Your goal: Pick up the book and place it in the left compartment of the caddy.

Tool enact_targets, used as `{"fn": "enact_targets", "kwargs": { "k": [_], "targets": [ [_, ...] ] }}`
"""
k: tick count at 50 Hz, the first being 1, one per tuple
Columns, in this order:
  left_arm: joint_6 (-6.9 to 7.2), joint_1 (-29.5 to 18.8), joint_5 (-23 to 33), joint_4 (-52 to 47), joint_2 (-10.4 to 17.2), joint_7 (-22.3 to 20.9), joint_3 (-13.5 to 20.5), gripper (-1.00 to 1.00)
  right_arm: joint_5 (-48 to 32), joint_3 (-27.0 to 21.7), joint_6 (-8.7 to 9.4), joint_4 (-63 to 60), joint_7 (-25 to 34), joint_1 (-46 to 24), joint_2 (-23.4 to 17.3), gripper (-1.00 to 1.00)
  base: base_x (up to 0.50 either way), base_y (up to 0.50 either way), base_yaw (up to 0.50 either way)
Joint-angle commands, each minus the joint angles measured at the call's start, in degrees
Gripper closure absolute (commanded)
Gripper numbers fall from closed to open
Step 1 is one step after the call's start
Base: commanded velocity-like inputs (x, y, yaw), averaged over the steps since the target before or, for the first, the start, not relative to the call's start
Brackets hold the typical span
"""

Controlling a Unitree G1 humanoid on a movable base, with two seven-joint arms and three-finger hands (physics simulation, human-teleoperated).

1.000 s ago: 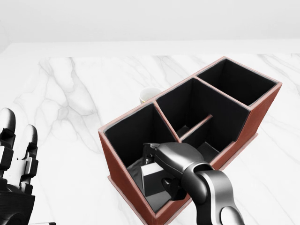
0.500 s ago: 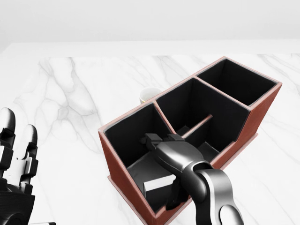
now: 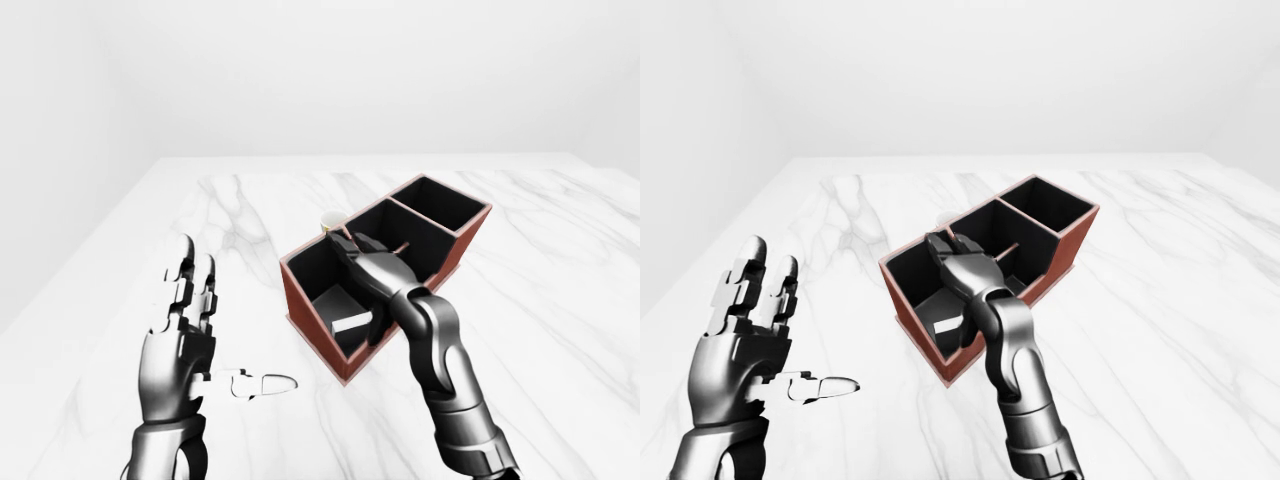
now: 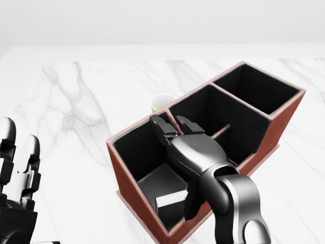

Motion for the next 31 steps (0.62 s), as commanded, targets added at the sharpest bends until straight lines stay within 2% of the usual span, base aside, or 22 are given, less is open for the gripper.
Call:
{"fn": "enact_targets", "kwargs": {
  "k": [1,5,12,17,20,23,26,30,31],
  "targets": [
    [0.00,0.1,-0.1,-0.4,-0.1,0.0,0.1,-1.00,-6.7,-1.1,0.00,-14.6,0.0,-2.8,0.6,-1.00,0.00,0.00,0.00],
    [0.00,0.3,0.1,-0.5,-0.1,0.1,-0.2,-1.00,-10.3,-1.6,0.00,-20.4,0.0,-3.5,1.3,-1.00,0.00,0.00,0.00],
    [0.00,0.4,-0.1,-0.5,0.1,0.2,-0.3,-1.00,-3.5,8.4,0.00,-30.8,0.0,-8.1,-13.9,-1.00,0.00,0.00,0.00],
    [0.00,0.4,0.1,-0.2,0.1,0.3,-0.4,-1.00,0.0,13.2,0.00,-37.3,0.0,-12.7,-23.5,-1.00,0.00,0.00,0.00],
    [0.00,0.3,0.1,-0.3,0.2,0.2,-0.4,-1.00,0.5,14.3,0.00,-39.9,0.0,-13.9,-26.2,-1.00,0.00,0.00,0.00],
    [0.00,0.6,0.1,-0.5,0.1,0.2,-0.4,-1.00,-1.6,14.2,0.00,-41.8,0.0,-13.1,-25.3,-1.00,0.00,0.00,0.00],
    [0.00,0.6,0.2,-0.6,0.2,0.3,-0.7,-1.00,-5.2,13.9,0.00,-44.6,0.0,-10.1,-20.8,-1.00,0.00,0.00,0.00],
    [0.00,1.0,0.3,-0.4,0.4,0.4,-1.1,-1.00,-12.5,11.5,0.00,-46.8,0.0,-1.4,-7.2,-1.00,0.00,0.00,0.00],
    [0.00,1.0,0.3,-0.4,0.4,0.4,-1.2,-1.00,-12.7,10.6,0.00,-46.7,0.0,-0.7,-5.5,-1.00,0.00,0.00,0.00]
  ]
}}
